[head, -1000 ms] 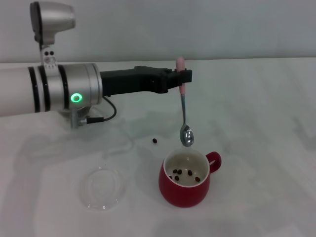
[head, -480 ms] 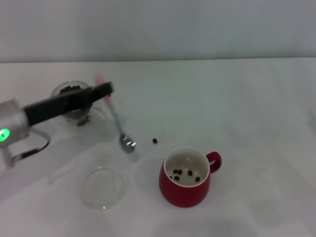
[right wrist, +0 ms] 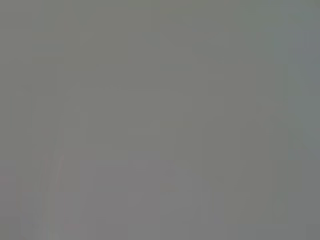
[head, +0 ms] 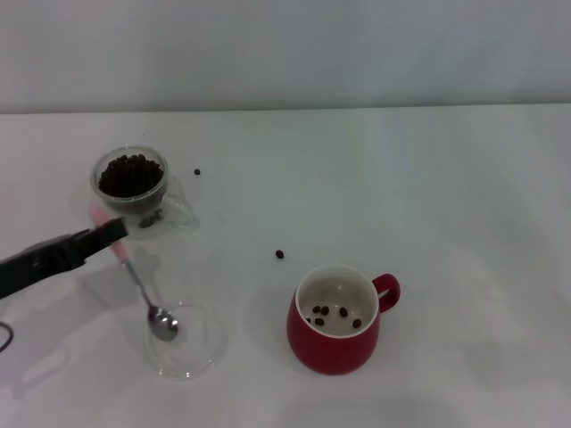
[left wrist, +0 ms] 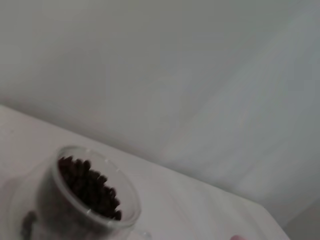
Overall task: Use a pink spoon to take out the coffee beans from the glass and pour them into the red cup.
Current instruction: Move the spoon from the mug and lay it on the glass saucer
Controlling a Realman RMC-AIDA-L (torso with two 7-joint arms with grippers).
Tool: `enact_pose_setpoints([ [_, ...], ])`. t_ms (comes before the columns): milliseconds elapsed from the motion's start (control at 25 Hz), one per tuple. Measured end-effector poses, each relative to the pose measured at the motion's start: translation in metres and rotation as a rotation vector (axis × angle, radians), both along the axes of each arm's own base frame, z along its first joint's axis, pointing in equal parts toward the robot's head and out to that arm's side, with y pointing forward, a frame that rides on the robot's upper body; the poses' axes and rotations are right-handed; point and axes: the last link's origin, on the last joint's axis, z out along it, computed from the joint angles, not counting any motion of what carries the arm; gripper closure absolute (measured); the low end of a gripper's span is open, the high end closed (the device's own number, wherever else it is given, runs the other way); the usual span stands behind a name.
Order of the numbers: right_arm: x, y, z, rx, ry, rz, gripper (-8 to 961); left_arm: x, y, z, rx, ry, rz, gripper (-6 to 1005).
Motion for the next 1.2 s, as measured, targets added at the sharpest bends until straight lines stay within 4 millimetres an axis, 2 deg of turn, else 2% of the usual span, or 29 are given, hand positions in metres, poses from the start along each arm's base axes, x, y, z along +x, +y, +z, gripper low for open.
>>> enact_pose_setpoints([
  [160,-0.001,0.001,0.0,0.007,0.024,0.001,230,-0.012,-0.01,0.003,0.011,0.01,0.025,876],
  [360,-0.002,0.0,-0.005,0.0,0.042,0.008,230,-0.017,-0.013,0.001,0.0,0.015,0.037,875],
  [680,-0.002,-0.003,-0.007,-0.014,0.061,0.018,229,-0.011,-0.013,-0.016,-0.021,0.014,0.011,876],
  [1000,-0.001,-0.005,-0.007,-0.016,0.066,0.013,229,-0.01,-0.012,-0.014,0.009,-0.003,0.012,875],
  [1200,-0.001,-0.004,-0.007,-0.013,0.064,0.017,229,-0.008,-0.01,-0.024,-0.009,0.0,0.002,876],
])
